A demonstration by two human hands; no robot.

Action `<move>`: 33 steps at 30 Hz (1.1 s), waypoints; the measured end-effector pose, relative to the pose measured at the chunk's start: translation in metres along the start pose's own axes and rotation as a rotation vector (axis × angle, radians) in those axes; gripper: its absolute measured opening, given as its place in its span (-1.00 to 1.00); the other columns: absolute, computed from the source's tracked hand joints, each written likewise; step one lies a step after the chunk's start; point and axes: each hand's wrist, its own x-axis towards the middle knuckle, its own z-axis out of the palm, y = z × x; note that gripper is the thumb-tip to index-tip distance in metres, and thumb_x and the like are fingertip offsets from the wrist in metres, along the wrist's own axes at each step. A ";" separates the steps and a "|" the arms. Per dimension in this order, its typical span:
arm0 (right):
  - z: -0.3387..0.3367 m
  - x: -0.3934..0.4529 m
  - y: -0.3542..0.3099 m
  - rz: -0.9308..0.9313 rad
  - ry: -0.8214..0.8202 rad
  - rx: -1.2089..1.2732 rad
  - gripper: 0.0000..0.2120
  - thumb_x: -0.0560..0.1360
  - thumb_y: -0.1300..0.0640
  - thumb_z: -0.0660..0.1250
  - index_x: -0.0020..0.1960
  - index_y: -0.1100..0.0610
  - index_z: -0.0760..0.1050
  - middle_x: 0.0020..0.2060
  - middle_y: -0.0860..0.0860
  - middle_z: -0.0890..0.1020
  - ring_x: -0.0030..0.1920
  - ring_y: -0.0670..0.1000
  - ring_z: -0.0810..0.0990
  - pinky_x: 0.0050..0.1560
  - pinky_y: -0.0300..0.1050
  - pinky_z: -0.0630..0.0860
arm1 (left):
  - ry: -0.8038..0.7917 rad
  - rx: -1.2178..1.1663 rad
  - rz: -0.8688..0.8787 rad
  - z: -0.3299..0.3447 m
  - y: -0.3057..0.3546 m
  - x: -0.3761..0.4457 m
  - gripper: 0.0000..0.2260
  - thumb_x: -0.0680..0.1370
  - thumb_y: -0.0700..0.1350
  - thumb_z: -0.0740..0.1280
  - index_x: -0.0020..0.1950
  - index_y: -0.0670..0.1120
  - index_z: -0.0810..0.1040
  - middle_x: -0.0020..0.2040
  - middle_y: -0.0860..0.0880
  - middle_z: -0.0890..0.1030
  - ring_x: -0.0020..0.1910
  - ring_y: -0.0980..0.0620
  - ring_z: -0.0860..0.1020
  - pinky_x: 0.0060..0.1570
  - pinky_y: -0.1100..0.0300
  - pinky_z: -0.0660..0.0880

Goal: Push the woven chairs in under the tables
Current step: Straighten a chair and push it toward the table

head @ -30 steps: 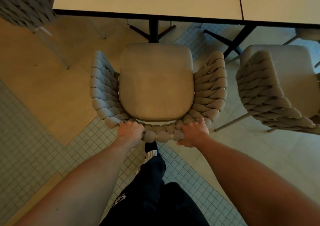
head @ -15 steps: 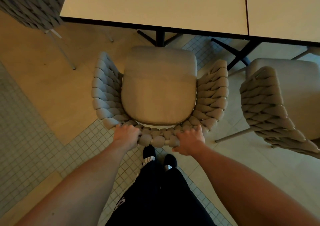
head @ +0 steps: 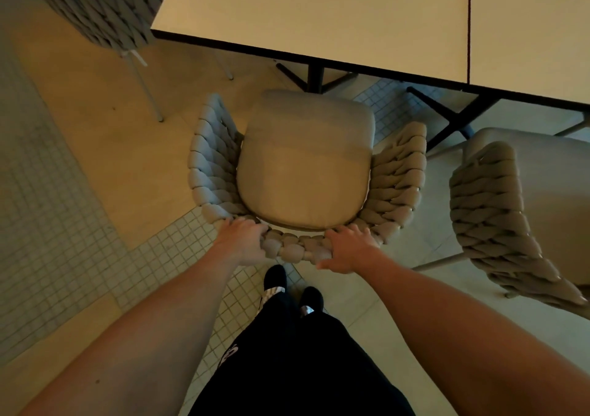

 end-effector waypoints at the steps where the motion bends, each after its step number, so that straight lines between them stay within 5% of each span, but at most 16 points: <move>1: -0.002 -0.002 -0.002 -0.005 0.015 0.001 -0.23 0.48 -0.42 0.28 0.51 0.02 0.28 0.48 0.09 0.39 0.50 0.22 0.27 0.47 0.30 0.21 | 0.038 -0.047 -0.017 0.000 0.000 -0.003 -0.60 0.42 0.12 0.25 0.21 0.04 0.54 0.14 -0.02 0.59 0.26 -0.10 0.48 0.19 -0.04 0.41; 6: -0.008 -0.019 -0.015 -0.040 0.049 0.029 -0.23 0.52 -0.37 0.28 0.57 0.02 0.22 0.52 0.11 0.32 0.52 0.22 0.23 0.48 0.28 0.22 | 0.146 -0.164 -0.122 0.001 0.004 -0.028 -0.55 0.59 0.09 0.29 0.43 -0.07 0.46 0.38 -0.09 0.51 0.38 -0.13 0.42 0.33 -0.05 0.38; 13: -0.013 -0.030 -0.039 -0.129 0.039 0.005 -0.17 0.49 -0.39 0.31 0.57 0.04 0.18 0.53 0.12 0.29 0.51 0.24 0.24 0.46 0.31 0.23 | 0.133 -0.285 -0.207 0.007 -0.009 -0.065 -0.45 0.62 0.12 0.25 0.58 0.02 0.26 0.54 -0.07 0.33 0.46 -0.15 0.32 0.35 -0.10 0.38; 20: -0.039 -0.027 -0.085 -0.233 0.052 -0.045 -0.11 0.48 -0.43 0.29 0.61 0.05 0.13 0.55 0.11 0.27 0.53 0.23 0.22 0.46 0.29 0.25 | 0.162 -0.355 -0.310 0.006 -0.045 -0.102 -0.43 0.62 0.13 0.25 0.60 0.01 0.22 0.48 -0.12 0.40 0.45 -0.17 0.34 0.33 -0.10 0.41; 28: -0.064 -0.007 -0.151 -0.273 0.067 -0.060 -0.27 0.49 -0.37 0.33 0.47 0.05 0.30 0.43 0.08 0.41 0.46 0.20 0.32 0.40 0.25 0.31 | 0.098 -0.467 -0.428 0.020 -0.118 -0.133 -0.26 0.57 0.31 0.26 0.64 0.03 0.12 0.61 -0.11 0.21 0.56 -0.16 0.19 0.48 -0.12 0.25; 33: -0.083 0.021 -0.219 -0.288 0.035 -0.080 -0.17 0.46 -0.42 0.32 0.55 0.04 0.23 0.45 0.10 0.42 0.44 0.21 0.37 0.39 0.29 0.35 | 0.107 -0.497 -0.453 0.023 -0.186 -0.148 -0.26 0.58 0.31 0.25 0.65 0.03 0.09 0.61 -0.11 0.19 0.56 -0.16 0.19 0.48 -0.11 0.23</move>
